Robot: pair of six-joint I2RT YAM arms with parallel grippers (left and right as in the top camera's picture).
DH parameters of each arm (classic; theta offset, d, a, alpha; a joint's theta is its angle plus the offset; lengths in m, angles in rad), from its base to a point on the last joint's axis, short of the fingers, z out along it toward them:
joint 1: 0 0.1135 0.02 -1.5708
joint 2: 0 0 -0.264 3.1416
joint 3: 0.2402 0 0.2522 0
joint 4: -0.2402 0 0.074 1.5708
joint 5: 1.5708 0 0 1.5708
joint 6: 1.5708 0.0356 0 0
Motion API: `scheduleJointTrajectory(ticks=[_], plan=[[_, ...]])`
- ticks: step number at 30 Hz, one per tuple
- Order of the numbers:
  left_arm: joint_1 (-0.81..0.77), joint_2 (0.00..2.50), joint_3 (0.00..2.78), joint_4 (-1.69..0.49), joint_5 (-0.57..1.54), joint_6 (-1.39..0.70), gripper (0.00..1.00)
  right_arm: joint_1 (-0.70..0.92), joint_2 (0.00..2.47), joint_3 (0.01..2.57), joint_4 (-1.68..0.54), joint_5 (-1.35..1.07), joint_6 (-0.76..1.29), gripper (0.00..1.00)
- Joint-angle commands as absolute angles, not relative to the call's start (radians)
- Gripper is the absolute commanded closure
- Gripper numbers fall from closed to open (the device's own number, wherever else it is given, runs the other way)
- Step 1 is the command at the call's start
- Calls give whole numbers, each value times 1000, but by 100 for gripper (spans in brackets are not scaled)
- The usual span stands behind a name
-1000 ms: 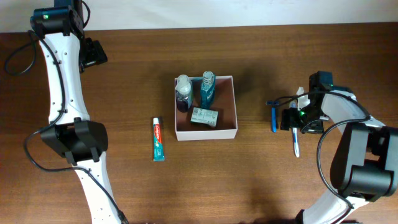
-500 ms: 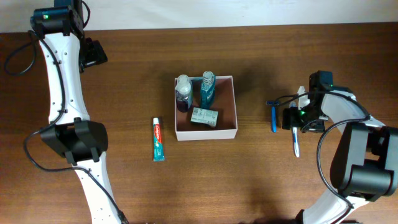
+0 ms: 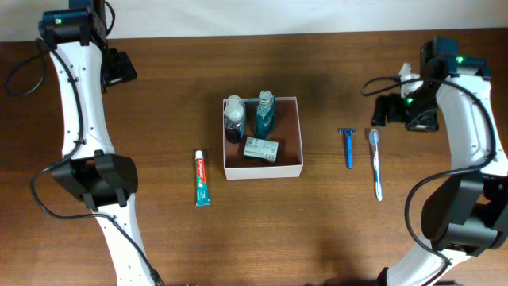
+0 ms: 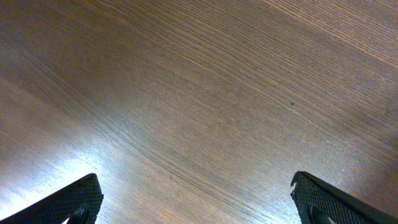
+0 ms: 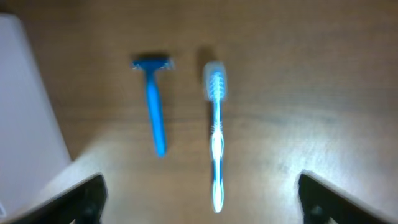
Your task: Pack container
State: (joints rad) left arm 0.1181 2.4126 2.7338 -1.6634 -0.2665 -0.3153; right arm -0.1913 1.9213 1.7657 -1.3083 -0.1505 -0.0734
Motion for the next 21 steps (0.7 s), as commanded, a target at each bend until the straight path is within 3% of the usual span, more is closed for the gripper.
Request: scheduleJointTrajectory(ticks=[1, 10, 21], plan=[[119, 2408, 2731, -1665, -274, -329, 1, -151, 1919, 1796, -1333, -235, -69, 1], [119, 2408, 2731, -1665, -274, -329, 1, 6, 1920, 1765, -1272, -146, -70, 1], [119, 2408, 2731, -1665, -274, -329, 1, 28, 1922, 1765, -1209, -265, -69, 1]])
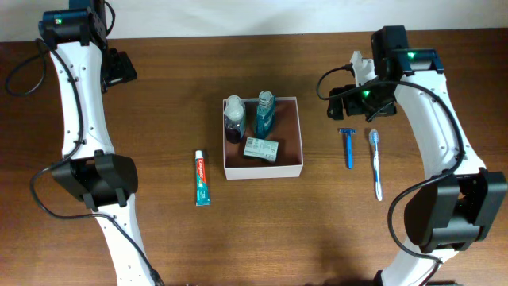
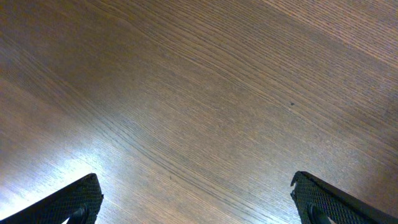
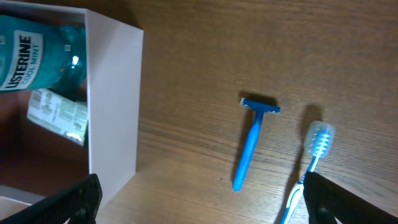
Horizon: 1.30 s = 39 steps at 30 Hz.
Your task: Pack container
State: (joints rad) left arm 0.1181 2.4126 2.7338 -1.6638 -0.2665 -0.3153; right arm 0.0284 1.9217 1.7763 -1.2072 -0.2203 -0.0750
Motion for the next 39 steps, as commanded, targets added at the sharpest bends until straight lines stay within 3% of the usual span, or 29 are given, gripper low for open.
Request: scheduleJointTrajectory(ticks=[1, 7, 18, 39], plan=[[119, 2408, 2731, -1665, -274, -329, 1, 28, 1921, 1765, -1212, -286, -69, 0], [119, 2408, 2731, -1665, -274, -329, 1, 27, 1901, 1798, -1238, -439, -69, 11], [119, 2408, 2731, -1665, -274, -329, 1, 26, 1881, 1773, -1243, -186, 2, 7], [119, 2408, 2731, -1665, -274, -329, 1, 27, 1909, 1441, -1018, -92, 21, 10]])
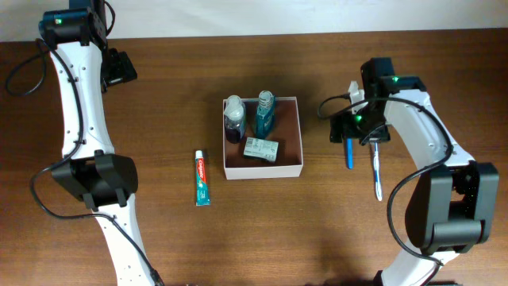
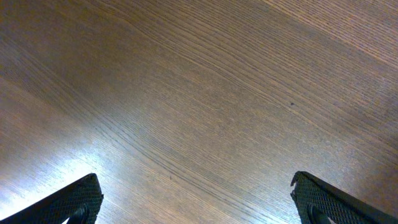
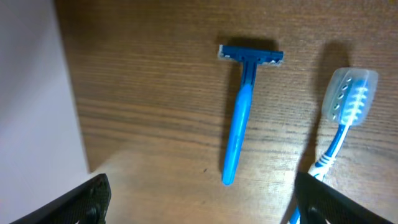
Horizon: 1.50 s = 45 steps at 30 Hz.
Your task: Pack container
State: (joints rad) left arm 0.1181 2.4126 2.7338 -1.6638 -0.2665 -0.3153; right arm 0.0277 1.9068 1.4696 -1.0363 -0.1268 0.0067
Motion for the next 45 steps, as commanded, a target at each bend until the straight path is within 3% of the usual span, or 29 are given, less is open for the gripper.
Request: scheduleJointTrajectory(ticks=[1, 45], plan=[[119, 2408, 2731, -1665, -274, -329, 1, 27, 1909, 1428, -1004, -92, 21, 11], [119, 2408, 2731, -1665, -274, -329, 1, 73, 2005, 1366, -871, 61, 39, 10]])
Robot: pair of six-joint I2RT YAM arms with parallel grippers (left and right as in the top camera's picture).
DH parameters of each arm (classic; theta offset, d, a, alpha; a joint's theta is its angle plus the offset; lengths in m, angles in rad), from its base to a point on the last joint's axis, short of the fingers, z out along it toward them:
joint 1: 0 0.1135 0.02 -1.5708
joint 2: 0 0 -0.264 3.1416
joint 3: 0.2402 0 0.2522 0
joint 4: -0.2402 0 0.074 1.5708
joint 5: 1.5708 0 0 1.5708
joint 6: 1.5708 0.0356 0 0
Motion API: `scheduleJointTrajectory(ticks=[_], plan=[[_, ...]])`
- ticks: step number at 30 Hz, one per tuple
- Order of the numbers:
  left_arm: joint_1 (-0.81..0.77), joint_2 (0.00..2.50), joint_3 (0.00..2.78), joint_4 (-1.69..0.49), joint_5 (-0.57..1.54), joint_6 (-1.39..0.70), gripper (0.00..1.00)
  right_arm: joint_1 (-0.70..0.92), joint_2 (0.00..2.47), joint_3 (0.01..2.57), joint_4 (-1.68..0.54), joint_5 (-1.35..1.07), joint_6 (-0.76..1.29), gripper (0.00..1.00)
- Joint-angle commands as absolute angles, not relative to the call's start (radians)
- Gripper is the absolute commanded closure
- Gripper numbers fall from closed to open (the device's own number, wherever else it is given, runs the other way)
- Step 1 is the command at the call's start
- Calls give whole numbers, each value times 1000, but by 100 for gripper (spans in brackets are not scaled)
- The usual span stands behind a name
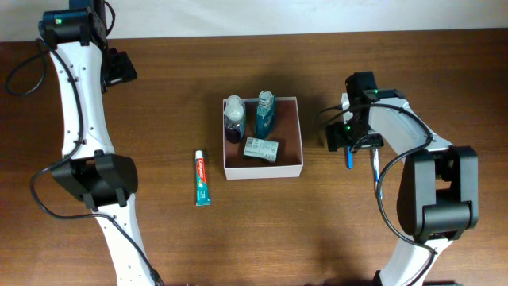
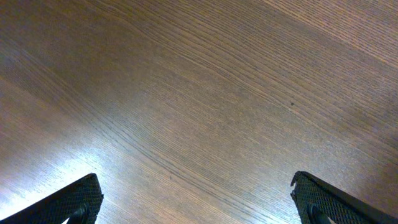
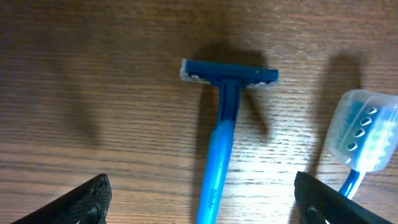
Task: Pack container
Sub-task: 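Lower the right gripper and close it on the razor handle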
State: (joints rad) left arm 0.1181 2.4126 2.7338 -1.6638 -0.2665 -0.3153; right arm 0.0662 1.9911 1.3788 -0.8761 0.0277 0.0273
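A white open box point(image 1: 300, 135) at the table's middle holds two bottles point(image 1: 264, 114) and a small packet point(image 1: 261, 149). To its right lies a blue razor point(image 3: 219, 149), head away from me, its handle running between the fingers of my open right gripper point(image 3: 202, 208), which hangs low over it point(image 1: 349, 137). A toothbrush point(image 3: 364, 134) with a clear cap lies just right of the razor. A toothpaste tube point(image 1: 202, 178) lies left of the box. My left gripper point(image 2: 199, 205) is open over bare wood at the far left back.
The left arm point(image 1: 79, 95) stretches along the table's left side. The right arm point(image 1: 421, 151) curves over the right side. The table's back edge meets a white wall point(image 1: 238, 16).
My right gripper has come lower and closer over the razor, whose handle now lies between the open fingers. The box wall has left the right wrist view. The left arm has not moved.
My right gripper was first open to the right of the razor and toothbrush. It then stood behind them near the box's corner, then over the razor's head. Now it sits low with the razor handle between its fingers. The left gripper stayed open and still throughout.
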Motion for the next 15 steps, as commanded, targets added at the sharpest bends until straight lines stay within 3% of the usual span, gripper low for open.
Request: scheduleJointTrajectory(ticks=[1, 15], plan=[[119, 2408, 2731, -1665, -274, -329, 1, 73, 2005, 1366, -869, 61, 39, 11], [119, 2408, 2731, -1665, -274, -329, 1, 73, 2005, 1303, -802, 58, 39, 10]])
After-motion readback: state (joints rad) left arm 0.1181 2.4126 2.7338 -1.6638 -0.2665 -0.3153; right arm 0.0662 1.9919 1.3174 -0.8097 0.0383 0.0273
